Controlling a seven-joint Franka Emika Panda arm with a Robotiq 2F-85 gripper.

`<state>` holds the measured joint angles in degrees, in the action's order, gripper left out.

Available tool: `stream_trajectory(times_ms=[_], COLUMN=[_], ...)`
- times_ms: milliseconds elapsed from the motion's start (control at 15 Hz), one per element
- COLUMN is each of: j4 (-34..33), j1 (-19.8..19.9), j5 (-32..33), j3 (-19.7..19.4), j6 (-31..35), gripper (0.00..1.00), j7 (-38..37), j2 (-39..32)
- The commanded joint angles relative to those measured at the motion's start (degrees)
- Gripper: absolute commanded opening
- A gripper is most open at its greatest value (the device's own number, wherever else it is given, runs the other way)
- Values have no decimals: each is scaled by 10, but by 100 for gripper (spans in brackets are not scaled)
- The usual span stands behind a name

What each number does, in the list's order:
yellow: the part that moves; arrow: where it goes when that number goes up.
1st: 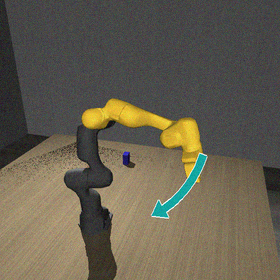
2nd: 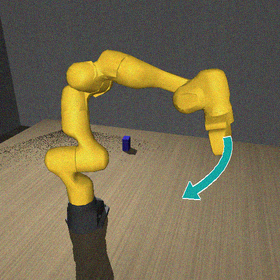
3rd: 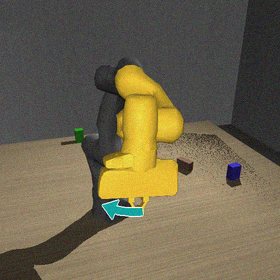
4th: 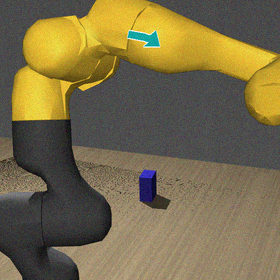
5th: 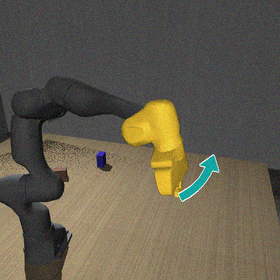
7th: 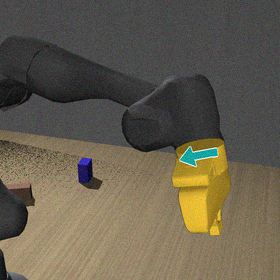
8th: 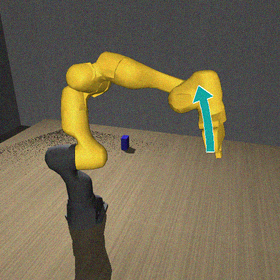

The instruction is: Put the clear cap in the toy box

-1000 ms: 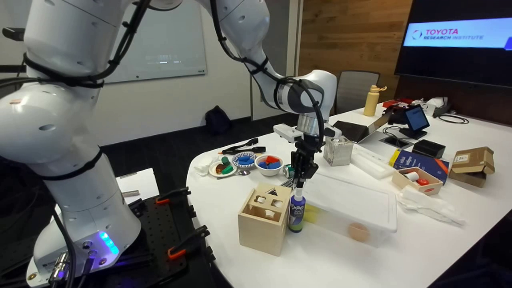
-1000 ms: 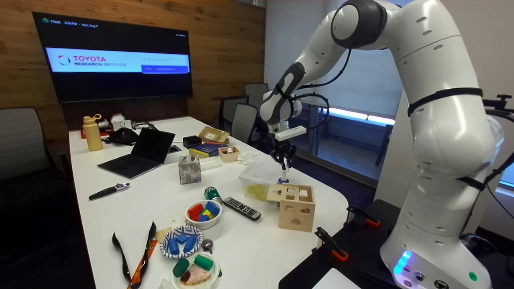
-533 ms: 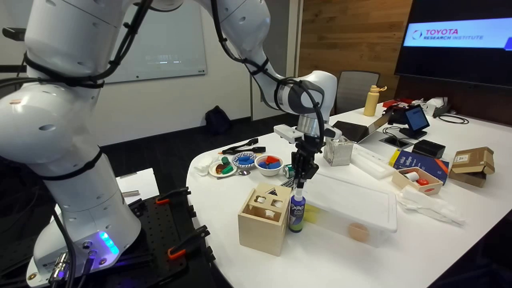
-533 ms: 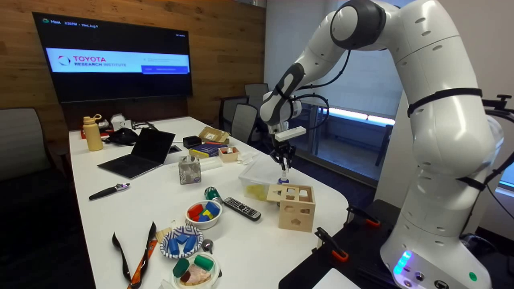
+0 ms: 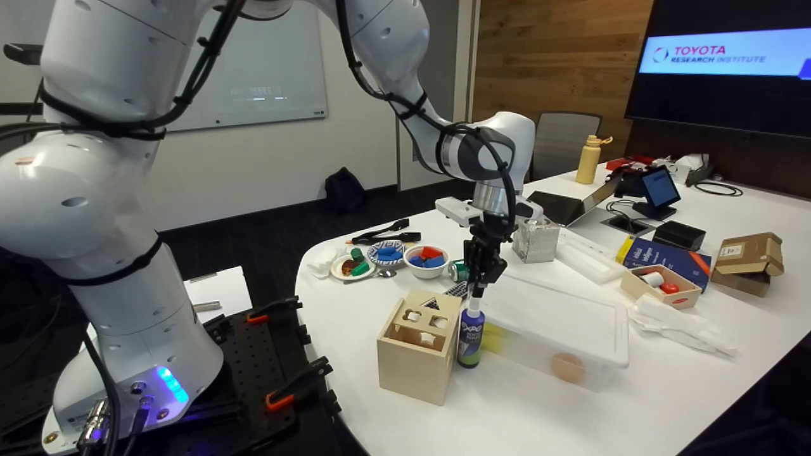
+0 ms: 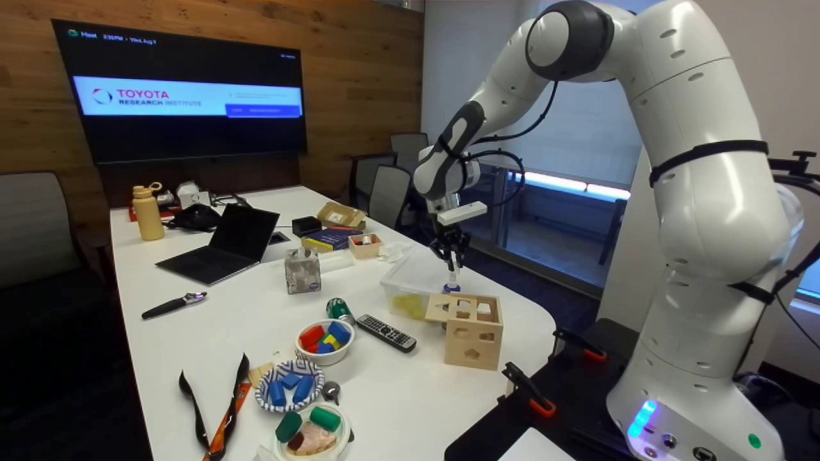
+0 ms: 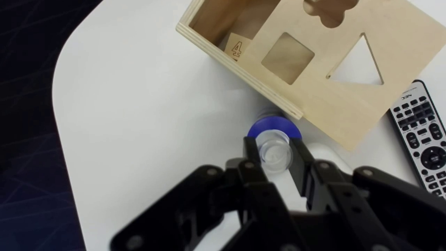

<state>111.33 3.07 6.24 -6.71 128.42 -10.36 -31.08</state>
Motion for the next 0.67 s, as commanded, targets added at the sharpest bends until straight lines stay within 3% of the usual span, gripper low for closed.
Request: stream_trajectory(times_ms=[0,600], j4=[-17,-36], j1=[-5,-9], j5=[-1,-2], j3=[-1,3], j6=[6,4], gripper=[7,7], j7=[-4,-1], j2=[-20,-30])
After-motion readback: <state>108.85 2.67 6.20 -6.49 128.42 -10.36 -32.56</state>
